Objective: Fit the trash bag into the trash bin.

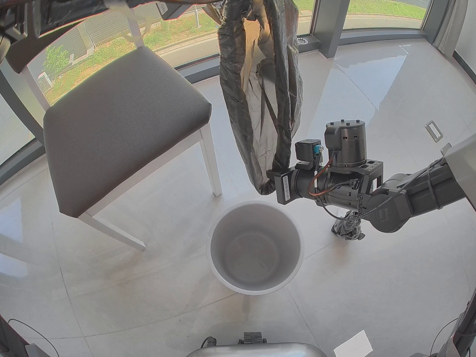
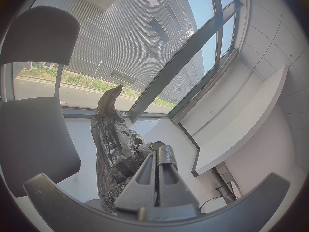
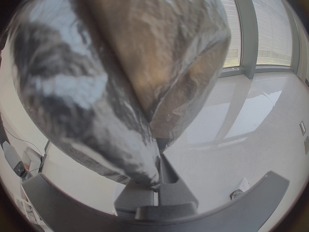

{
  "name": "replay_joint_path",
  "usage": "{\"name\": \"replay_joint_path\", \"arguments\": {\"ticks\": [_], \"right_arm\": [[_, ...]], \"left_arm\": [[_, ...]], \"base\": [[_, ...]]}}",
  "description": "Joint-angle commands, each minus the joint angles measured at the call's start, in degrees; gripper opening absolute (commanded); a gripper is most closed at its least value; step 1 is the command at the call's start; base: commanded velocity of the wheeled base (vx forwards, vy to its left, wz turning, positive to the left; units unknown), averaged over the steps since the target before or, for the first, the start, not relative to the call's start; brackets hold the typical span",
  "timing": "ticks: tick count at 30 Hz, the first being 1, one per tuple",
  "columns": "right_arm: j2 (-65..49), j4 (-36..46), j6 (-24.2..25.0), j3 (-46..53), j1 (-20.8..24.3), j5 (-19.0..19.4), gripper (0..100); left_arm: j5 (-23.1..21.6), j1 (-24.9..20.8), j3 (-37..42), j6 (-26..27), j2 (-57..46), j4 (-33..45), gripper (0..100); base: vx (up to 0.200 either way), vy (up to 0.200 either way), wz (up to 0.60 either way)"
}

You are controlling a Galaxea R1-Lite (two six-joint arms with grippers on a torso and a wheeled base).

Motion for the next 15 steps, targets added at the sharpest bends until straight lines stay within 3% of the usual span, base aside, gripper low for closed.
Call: {"name": "replay_joint_path", "arguments": {"ticks": [1, 7, 12, 15], "right_arm": [[-0.5, 0.0, 0.0, 1.0, -0.3, 0.0, 0], [-6.7, -0.4, -0.2, 10.6, -0.3, 0.0, 0], [-15.9, -1.7, -0.2, 23.1, 0.0, 0.1, 0], [-19.2, -1.6, -0.4, 29.3, 0.4, 0.1, 0]], "left_arm": [[0.1, 0.0, 0.6, -0.1, -0.1, 0.3, 0], [0.8, -0.5, 10.9, -0.1, -3.8, 0.7, 0], [1.1, -3.1, 34.8, 0.2, -14.3, 0.2, 0], [1.1, -4.5, 43.4, -0.1, -18.1, 0.7, 0]], "base": [[0.0, 0.0, 0.0], [0.0, 0.0, 0.0], [0.0, 0.0, 0.0], [0.0, 0.0, 0.0]]}}
